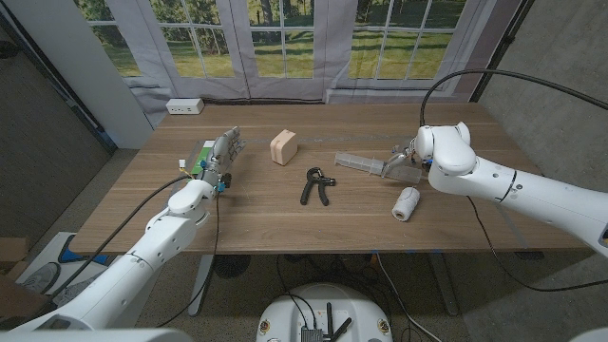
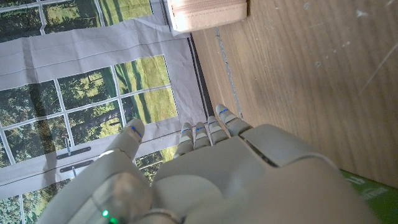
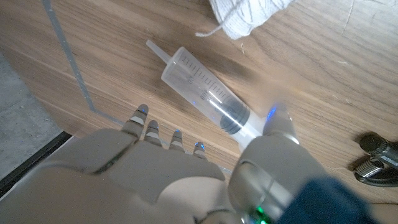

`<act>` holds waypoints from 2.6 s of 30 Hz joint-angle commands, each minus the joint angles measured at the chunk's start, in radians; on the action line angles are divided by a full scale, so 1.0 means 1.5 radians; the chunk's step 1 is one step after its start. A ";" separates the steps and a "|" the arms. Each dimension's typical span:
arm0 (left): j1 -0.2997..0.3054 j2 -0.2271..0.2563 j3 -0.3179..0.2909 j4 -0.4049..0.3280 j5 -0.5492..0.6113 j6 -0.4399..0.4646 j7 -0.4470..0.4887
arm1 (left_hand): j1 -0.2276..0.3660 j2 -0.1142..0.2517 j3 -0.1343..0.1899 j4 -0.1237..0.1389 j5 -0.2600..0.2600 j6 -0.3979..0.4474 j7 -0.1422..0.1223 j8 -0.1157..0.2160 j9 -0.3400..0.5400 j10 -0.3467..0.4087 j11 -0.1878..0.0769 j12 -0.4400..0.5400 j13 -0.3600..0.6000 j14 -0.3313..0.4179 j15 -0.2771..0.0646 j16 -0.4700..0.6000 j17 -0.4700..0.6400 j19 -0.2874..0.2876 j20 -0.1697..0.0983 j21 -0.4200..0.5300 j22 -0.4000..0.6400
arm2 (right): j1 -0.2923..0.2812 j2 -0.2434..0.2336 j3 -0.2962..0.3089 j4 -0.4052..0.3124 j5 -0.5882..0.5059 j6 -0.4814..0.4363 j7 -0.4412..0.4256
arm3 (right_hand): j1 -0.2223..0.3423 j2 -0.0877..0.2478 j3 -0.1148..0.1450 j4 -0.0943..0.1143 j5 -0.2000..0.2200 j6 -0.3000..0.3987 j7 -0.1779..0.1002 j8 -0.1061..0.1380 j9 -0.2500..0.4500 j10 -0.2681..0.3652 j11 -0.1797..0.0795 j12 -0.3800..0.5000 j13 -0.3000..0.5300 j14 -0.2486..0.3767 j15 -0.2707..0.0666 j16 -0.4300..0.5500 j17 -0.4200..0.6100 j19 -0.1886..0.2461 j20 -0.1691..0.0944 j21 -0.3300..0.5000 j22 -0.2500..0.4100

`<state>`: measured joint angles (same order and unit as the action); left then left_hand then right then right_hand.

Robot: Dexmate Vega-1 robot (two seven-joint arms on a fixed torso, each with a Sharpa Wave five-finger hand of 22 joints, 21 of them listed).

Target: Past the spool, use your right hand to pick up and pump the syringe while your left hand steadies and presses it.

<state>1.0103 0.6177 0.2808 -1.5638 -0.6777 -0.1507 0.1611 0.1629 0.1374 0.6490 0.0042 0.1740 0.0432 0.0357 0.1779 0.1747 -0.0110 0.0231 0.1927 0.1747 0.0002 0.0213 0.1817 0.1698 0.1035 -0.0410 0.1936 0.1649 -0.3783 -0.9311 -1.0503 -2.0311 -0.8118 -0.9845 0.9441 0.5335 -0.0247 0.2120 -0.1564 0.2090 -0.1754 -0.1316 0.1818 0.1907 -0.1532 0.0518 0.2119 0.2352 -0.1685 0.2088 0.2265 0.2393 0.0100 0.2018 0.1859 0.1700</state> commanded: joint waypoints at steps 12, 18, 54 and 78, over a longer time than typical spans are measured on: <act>0.000 -0.003 0.002 0.003 0.000 -0.004 -0.004 | -0.007 0.023 0.007 -0.002 0.004 0.003 0.002 0.003 0.001 0.006 0.000 0.003 0.002 0.004 0.003 0.000 0.001 0.007 -0.009 0.001 0.003 | -0.042 0.037 0.022 0.036 -0.107 0.032 0.022 | 0.026 0.005 0.023 -0.005 -0.003 -0.067 -0.004 0.025 0.002 0.059 -0.017 0.025 0.007 0.063 -0.027 0.025 0.004 0.067 -0.005 0.020 0.001; 0.001 -0.003 0.001 0.002 0.001 -0.004 -0.001 | -0.008 0.023 0.008 -0.002 0.004 0.003 0.001 0.003 0.001 0.006 0.000 0.002 0.002 0.004 0.003 0.000 0.001 0.007 -0.008 0.001 0.003 | -0.057 0.045 0.038 0.042 -0.129 0.042 0.018 | 0.048 0.006 0.037 -0.008 -0.005 -0.016 -0.018 0.041 0.004 0.109 -0.034 0.040 0.009 0.104 -0.055 0.039 0.005 0.114 -0.008 0.024 0.000; 0.016 -0.001 -0.005 -0.009 -0.004 -0.002 0.009 | -0.014 0.021 0.014 -0.001 0.004 0.006 0.000 0.004 0.001 0.008 0.000 0.001 0.002 0.008 0.004 -0.001 0.001 0.010 -0.007 0.001 0.003 | -0.151 0.104 0.116 0.082 -0.267 0.098 -0.024 | 0.185 0.001 0.089 -0.009 -0.017 0.255 -0.058 0.105 0.004 0.372 -0.129 0.089 0.003 0.351 -0.202 0.132 0.001 0.276 -0.068 0.016 0.000; 0.023 -0.003 -0.009 -0.011 -0.005 -0.005 0.017 | -0.021 0.019 0.018 0.001 0.004 0.011 -0.002 0.005 0.001 0.003 0.003 -0.001 0.002 0.008 0.004 -0.002 0.001 0.014 -0.001 0.001 0.004 | -0.184 0.130 0.143 0.104 -0.312 0.135 -0.064 | 0.265 0.021 0.093 -0.010 -0.016 0.425 -0.060 0.137 0.004 0.508 -0.172 0.095 -0.002 0.478 -0.284 0.198 0.007 0.337 -0.141 0.010 0.000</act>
<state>1.0376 0.6146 0.2725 -1.5761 -0.6856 -0.1540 0.1780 0.1379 0.1254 0.6683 0.0041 0.1740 0.0541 0.0321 0.1780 0.1748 -0.0003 0.0232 0.1927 0.1745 0.0091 0.0230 0.1817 0.1697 0.1160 -0.0391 0.1936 0.1649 -0.6318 -0.7530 -0.8513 -1.8911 -1.2531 -0.8096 0.8758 0.9024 0.0018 0.3424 -0.1669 0.1811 0.4470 -0.2215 0.3813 0.1929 0.5928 -0.2068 0.3514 0.2258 0.5347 -0.0484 0.5143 0.2439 0.5126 0.0009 0.2053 0.1677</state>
